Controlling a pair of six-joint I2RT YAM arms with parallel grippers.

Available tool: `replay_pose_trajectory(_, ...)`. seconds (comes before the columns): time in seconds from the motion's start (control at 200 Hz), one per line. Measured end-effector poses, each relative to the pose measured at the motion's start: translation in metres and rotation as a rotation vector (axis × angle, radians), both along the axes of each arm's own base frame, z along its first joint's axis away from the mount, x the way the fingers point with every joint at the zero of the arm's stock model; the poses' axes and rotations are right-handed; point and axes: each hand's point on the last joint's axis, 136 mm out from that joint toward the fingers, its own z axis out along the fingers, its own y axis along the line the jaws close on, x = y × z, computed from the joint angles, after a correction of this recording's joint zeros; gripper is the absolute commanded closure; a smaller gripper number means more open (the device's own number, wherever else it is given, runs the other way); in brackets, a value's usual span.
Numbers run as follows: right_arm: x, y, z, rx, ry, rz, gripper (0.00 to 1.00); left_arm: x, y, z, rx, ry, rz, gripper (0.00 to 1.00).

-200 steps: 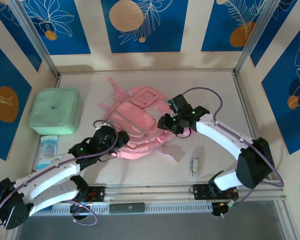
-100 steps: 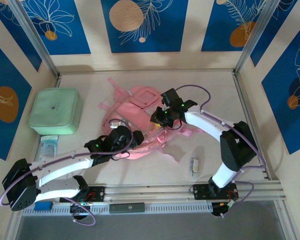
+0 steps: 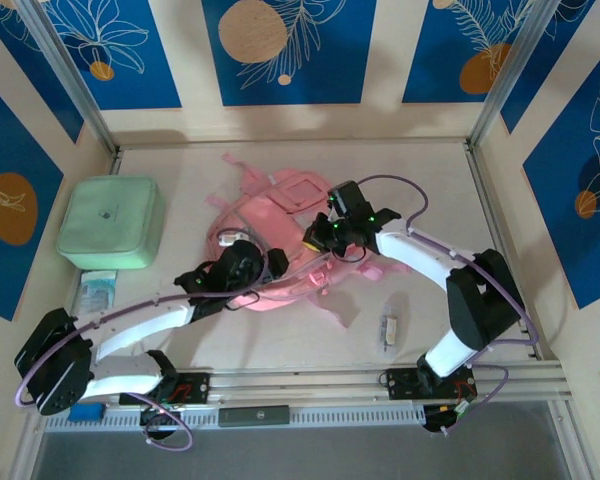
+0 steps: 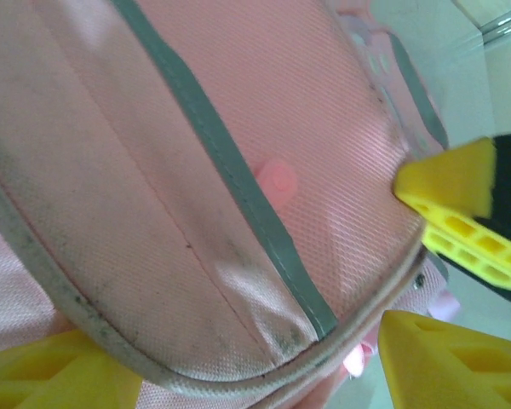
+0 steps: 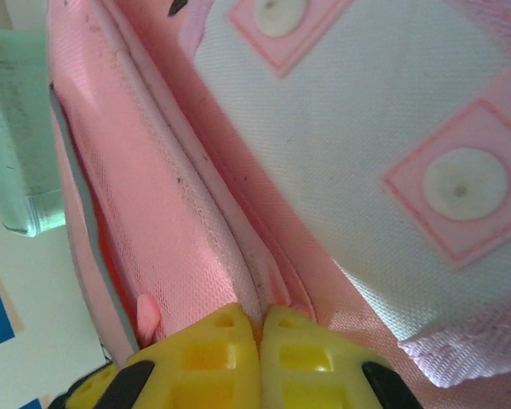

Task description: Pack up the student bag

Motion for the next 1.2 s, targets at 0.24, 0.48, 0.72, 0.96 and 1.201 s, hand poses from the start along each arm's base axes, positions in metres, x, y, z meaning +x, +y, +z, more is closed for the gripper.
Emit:
replay_pose_trajectory(0.24,0.003,-0.005,0.004,0.009,0.002,-0.081,1.00,0.033,0.002,0.017,0.029,-0.057,-0.042,0.25)
replay_pose_trajectory(0.48,0.003,-0.004,0.002,0.024,0.043,-0.131,1.00,0.008,-0.001,0.042,-0.068,-0.056,-0.060,0.27)
replay_pose_trajectory(0.72,0.004,-0.003,0.002,0.029,0.055,-0.161,1.00,-0.026,-0.028,0.046,0.007,-0.015,-0.092,0.29)
replay_pose_trajectory(0.96,0.004,-0.003,0.002,0.034,0.065,-0.173,1.00,-0.017,-0.030,0.016,0.226,0.032,0.001,0.25)
replay_pose_trajectory(1.201,0.006,-0.002,0.004,0.048,0.067,-0.183,1.00,-0.001,-0.021,0.005,0.362,0.021,0.090,0.23)
